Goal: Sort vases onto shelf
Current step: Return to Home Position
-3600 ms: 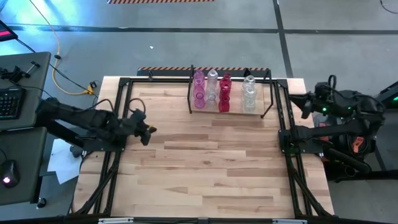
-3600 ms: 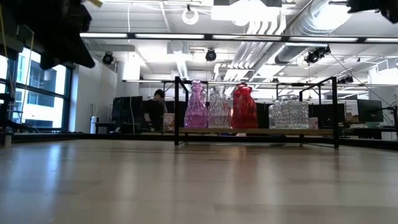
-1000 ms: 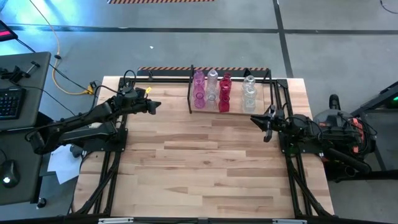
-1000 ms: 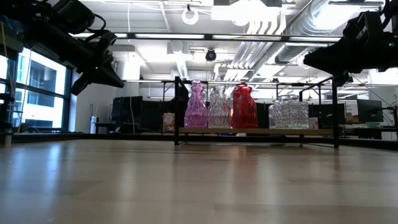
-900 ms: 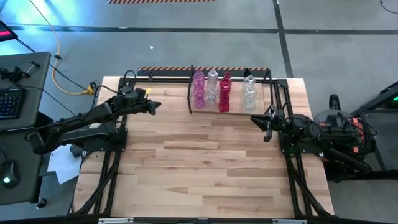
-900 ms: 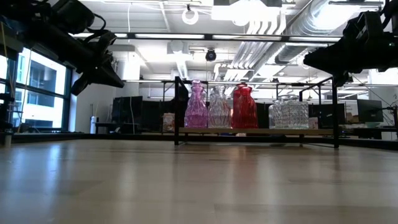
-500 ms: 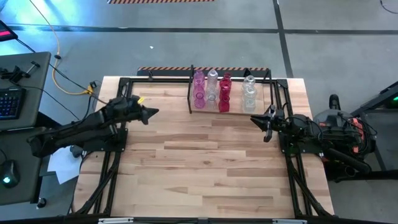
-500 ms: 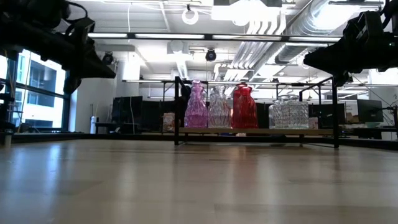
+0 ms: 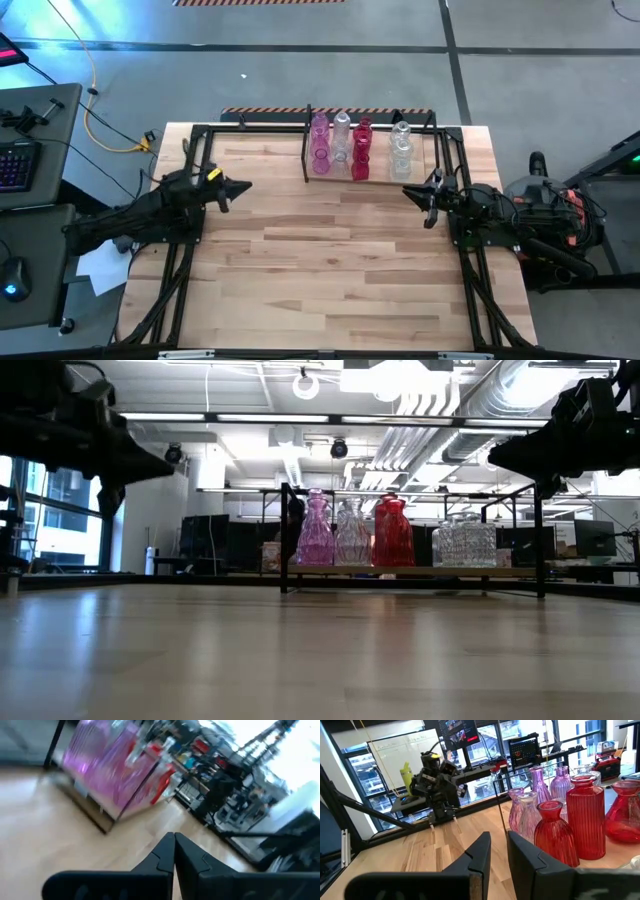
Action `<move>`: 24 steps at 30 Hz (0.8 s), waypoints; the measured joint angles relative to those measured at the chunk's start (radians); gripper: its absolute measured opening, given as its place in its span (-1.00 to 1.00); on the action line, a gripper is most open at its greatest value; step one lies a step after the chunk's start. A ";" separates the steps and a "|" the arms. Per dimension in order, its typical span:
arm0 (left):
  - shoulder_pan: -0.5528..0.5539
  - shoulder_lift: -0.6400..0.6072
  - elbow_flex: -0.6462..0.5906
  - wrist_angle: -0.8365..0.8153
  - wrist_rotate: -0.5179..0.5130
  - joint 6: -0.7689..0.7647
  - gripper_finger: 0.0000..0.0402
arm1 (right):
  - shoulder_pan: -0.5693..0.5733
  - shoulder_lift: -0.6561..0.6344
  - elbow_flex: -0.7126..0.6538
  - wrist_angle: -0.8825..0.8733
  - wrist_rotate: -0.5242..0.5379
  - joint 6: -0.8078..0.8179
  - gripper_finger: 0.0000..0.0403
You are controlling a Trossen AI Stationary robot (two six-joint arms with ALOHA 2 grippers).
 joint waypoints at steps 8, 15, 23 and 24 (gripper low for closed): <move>-0.053 -0.079 -0.057 0.169 -0.041 0.513 -1.00 | 0.000 0.000 0.000 0.000 0.000 0.000 -0.76; -0.155 -0.078 -0.058 0.132 -0.174 0.678 -1.00 | 0.000 0.000 0.000 0.000 0.000 0.000 -0.76; -0.226 -0.078 -0.058 0.133 -0.172 0.813 -1.00 | 0.000 0.000 0.000 0.000 0.000 0.000 -0.76; -0.229 -0.078 -0.058 0.133 -0.172 0.812 -1.00 | 0.000 0.000 0.000 0.000 0.000 0.000 -0.76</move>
